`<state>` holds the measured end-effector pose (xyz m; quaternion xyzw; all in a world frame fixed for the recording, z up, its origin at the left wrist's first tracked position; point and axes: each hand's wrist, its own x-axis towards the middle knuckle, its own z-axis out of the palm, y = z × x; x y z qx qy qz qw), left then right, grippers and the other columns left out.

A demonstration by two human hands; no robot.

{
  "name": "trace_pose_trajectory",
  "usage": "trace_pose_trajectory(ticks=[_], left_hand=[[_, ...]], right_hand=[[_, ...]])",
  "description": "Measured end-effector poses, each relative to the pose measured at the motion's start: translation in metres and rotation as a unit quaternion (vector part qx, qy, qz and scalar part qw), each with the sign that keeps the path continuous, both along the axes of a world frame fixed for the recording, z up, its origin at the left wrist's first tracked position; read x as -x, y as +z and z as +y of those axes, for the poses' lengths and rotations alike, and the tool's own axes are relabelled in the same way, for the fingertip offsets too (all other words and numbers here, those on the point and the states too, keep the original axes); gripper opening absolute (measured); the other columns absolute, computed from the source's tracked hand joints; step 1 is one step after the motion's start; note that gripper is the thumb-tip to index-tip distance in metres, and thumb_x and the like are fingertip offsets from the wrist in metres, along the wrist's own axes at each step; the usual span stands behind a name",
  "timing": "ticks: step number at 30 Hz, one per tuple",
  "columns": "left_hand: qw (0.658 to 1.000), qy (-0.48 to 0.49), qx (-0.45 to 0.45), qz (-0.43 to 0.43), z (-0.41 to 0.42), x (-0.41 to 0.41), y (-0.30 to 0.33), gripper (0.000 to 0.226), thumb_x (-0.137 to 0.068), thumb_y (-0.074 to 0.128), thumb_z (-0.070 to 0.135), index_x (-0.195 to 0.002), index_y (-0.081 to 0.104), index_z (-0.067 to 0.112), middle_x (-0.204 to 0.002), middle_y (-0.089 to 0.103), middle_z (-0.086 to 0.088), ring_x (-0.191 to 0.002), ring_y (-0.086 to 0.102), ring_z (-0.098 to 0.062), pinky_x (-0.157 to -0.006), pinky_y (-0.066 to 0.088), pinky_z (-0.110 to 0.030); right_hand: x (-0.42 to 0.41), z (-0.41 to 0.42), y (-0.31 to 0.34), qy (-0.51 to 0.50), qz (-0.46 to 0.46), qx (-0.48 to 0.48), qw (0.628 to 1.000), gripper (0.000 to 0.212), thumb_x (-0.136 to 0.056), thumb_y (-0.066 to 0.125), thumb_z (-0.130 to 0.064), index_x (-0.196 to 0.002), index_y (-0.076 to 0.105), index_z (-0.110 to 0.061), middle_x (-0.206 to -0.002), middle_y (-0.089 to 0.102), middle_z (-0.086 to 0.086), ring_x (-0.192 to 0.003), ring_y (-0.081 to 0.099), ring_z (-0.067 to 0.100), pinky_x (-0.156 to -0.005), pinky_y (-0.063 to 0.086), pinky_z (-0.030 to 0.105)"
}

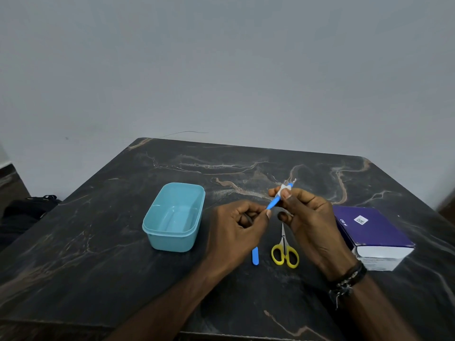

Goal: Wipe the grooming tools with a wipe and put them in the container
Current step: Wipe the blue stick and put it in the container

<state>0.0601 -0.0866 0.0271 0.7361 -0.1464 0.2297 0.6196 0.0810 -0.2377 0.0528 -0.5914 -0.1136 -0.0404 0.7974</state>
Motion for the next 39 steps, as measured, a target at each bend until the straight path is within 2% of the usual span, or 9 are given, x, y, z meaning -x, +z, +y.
trace_pose_trajectory(ticks=[5, 8, 13, 22, 25, 28, 32, 36, 39], left_hand=[[0.999, 0.029, 0.042, -0.010, 0.001, -0.002, 0.001, 0.002, -0.082, 0.074, 0.015, -0.083, 0.074, 0.013, -0.058, 0.066, -0.003, -0.046, 0.057, -0.027, -0.044, 0.047, -0.035], [0.994, 0.052, 0.092, -0.026, 0.002, -0.003, 0.004, 0.004, -0.082, 0.075, 0.016, -0.079, 0.072, 0.015, -0.054, 0.062, -0.002, -0.043, 0.050, -0.012, -0.042, 0.040, -0.026], [0.975, 0.070, 0.204, -0.045, 0.002, 0.000, 0.012, 0.014, -0.085, 0.070, 0.025, -0.083, 0.070, 0.011, -0.056, 0.060, -0.012, -0.043, 0.050, -0.017, -0.041, 0.041, -0.031], [0.950, 0.102, 0.295, -0.020, 0.027, 0.008, 0.059, 0.008, -0.087, 0.066, 0.007, -0.079, 0.066, 0.005, -0.054, 0.062, -0.006, -0.040, 0.051, -0.013, -0.037, 0.039, -0.023], [0.977, 0.126, 0.169, -0.017, 0.060, 0.011, 0.090, 0.010, -0.087, 0.068, 0.014, -0.077, 0.068, 0.011, -0.058, 0.063, -0.004, -0.041, 0.047, -0.011, -0.039, 0.039, -0.019], [0.986, 0.154, -0.061, 0.020, 0.092, 0.005, 0.107, 0.014, -0.086, 0.070, 0.017, -0.073, 0.073, 0.012, -0.062, 0.065, -0.012, -0.045, 0.044, -0.009, -0.049, 0.041, -0.023], [0.919, 0.163, -0.326, 0.150, 0.123, -0.018, 0.101, 0.020, -0.080, 0.074, 0.021, -0.062, 0.074, 0.012, -0.065, 0.067, -0.019, -0.054, 0.047, -0.021, -0.057, 0.040, -0.032], [0.865, 0.165, -0.416, 0.226, 0.125, -0.035, 0.089, 0.020, -0.071, 0.080, 0.020, -0.055, 0.071, 0.011, -0.055, 0.067, -0.005, -0.048, 0.052, -0.018, -0.053, 0.038, -0.024], [0.827, 0.172, -0.466, 0.263, 0.114, -0.041, 0.084, 0.018, -0.068, 0.083, 0.023, -0.064, 0.070, 0.012, -0.061, 0.070, -0.003, -0.055, 0.061, -0.020, -0.062, 0.051, -0.032]], right_hand=[[0.001, 0.002, 0.002, -0.021, 0.019, -0.045, 0.999, 0.027, -0.071, 0.070, -0.028, -0.088, 0.071, -0.006, -0.101, 0.072, 0.012, -0.082, 0.060, 0.014, -0.062, 0.047, 0.023], [0.003, 0.002, 0.006, 0.000, 0.040, -0.055, 0.998, 0.023, -0.069, 0.071, -0.026, -0.084, 0.072, -0.009, -0.096, 0.072, 0.009, -0.077, 0.061, 0.011, -0.060, 0.048, 0.021], [0.006, 0.004, 0.006, 0.048, 0.054, -0.028, 0.997, 0.008, -0.076, 0.074, -0.020, -0.076, 0.076, -0.012, -0.083, 0.070, 0.006, -0.073, 0.061, 0.010, -0.059, 0.047, 0.021], [0.001, -0.001, 0.004, -0.020, 0.036, -0.057, 0.998, 0.027, -0.067, 0.072, -0.028, -0.085, 0.070, -0.008, -0.094, 0.074, 0.011, -0.071, 0.064, 0.012, -0.056, 0.049, 0.019], [0.000, 0.000, 0.002, -0.012, 0.030, -0.048, 0.998, 0.030, -0.065, 0.076, -0.034, -0.085, 0.072, -0.011, -0.096, 0.074, 0.012, -0.072, 0.065, 0.013, -0.056, 0.050, 0.020], [0.001, 0.000, 0.001, 0.009, 0.006, -0.038, 0.999, 0.046, -0.054, 0.086, -0.048, -0.084, 0.075, -0.015, -0.097, 0.074, 0.011, -0.073, 0.066, 0.012, -0.057, 0.050, 0.020], [0.004, 0.001, 0.004, 0.004, 0.002, -0.034, 0.999, 0.062, -0.048, 0.088, -0.054, -0.088, 0.072, -0.010, -0.095, 0.074, 0.011, -0.072, 0.067, 0.012, -0.057, 0.049, 0.020], [0.008, 0.000, 0.008, 0.000, 0.015, -0.024, 1.000, 0.040, -0.066, 0.077, -0.037, -0.091, 0.070, -0.006, -0.091, 0.075, 0.008, -0.070, 0.066, 0.012, -0.060, 0.048, 0.024], [0.009, 0.001, 0.008, 0.003, 0.023, -0.009, 1.000, 0.028, -0.076, 0.064, -0.023, -0.095, 0.068, -0.003, -0.091, 0.075, 0.009, -0.071, 0.066, 0.012, -0.061, 0.047, 0.025]])
